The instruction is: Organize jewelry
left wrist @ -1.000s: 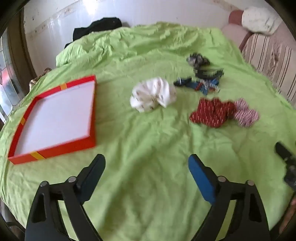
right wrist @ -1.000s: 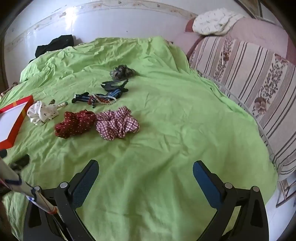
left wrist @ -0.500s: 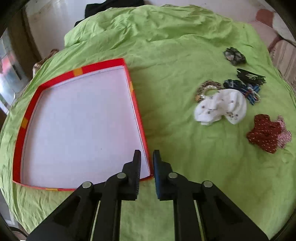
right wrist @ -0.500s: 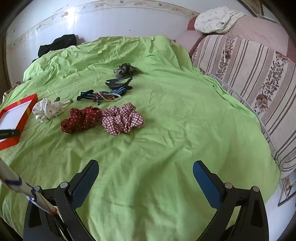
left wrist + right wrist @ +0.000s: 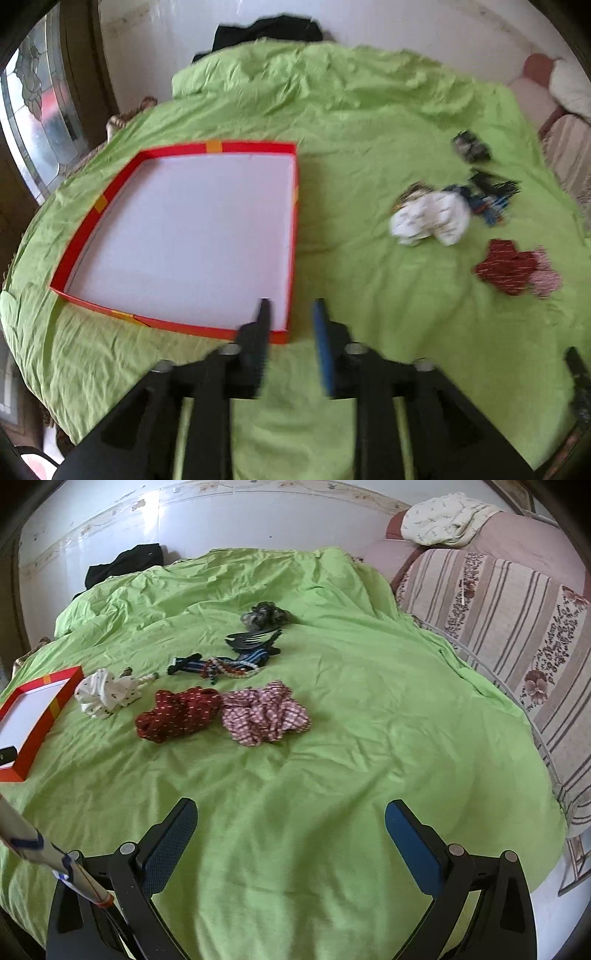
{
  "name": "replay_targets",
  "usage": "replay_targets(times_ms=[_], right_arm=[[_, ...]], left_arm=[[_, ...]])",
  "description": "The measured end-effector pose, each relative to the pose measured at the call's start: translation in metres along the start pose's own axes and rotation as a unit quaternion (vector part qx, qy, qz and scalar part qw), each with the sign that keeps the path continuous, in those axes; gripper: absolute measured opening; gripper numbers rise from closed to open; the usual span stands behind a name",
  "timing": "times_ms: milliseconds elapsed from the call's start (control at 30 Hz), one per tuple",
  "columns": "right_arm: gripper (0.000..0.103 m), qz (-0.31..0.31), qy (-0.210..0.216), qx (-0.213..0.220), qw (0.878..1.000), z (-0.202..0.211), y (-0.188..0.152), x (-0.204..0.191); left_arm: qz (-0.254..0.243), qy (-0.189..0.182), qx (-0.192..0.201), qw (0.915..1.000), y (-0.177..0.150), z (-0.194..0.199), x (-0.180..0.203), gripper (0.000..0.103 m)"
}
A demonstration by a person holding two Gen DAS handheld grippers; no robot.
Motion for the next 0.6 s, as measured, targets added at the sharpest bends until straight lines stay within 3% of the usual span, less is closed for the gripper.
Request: replay_targets(times_ms=[33,67,267,367,433,600], right_arm=[[0.103,0.002,0.003,-0.001,1.000,0.001,0.000,-0.003],[0.103,0.002,0.006,-0.001,1.000,0.003,-0.001,-0.005],[0.103,0.000,0.005,-0.004,1.000,0.010,0.000,-0.010],[0.103,-0.002,-0.008,-0.007,1.000,0.014,0.001,-0.009],[0.103,-0.006,-0.012,-0.011,1.000,0.015,0.001,-0.008],[0.103,0.001,-0.039,-0.004,0.999,0.024,0.001,-0.008]], left_arm=[[-0.001,-0.001,0.009,1.0000,-0.002,0.008,0.003,0.052],[-0.003,0.000,0.021,0.9998,-0.003,0.017,0.007,0.055],[-0.025,-0.020,0.047,0.9984,-0.017,0.051,0.032,0.065],[-0.030,-0.038,0.043,0.9979,-0.025,0.059,0.045,0.074],[-0.034,-0.051,0.044,0.9972,-0.027,0.062,0.051,0.085],[-0.053,-0.067,0.053,0.9949,-0.036,0.071,0.061,0.093]])
Point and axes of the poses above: each gripper's, at about its wrist camera, not at the fingertips, and z roughly against the way its jaws point, x to its right, y to its top, the point moved 6 cm from there along -z, roughly the way its jaws point, and after that the axes turned 1 degree about -y, right-handed, at the moved point
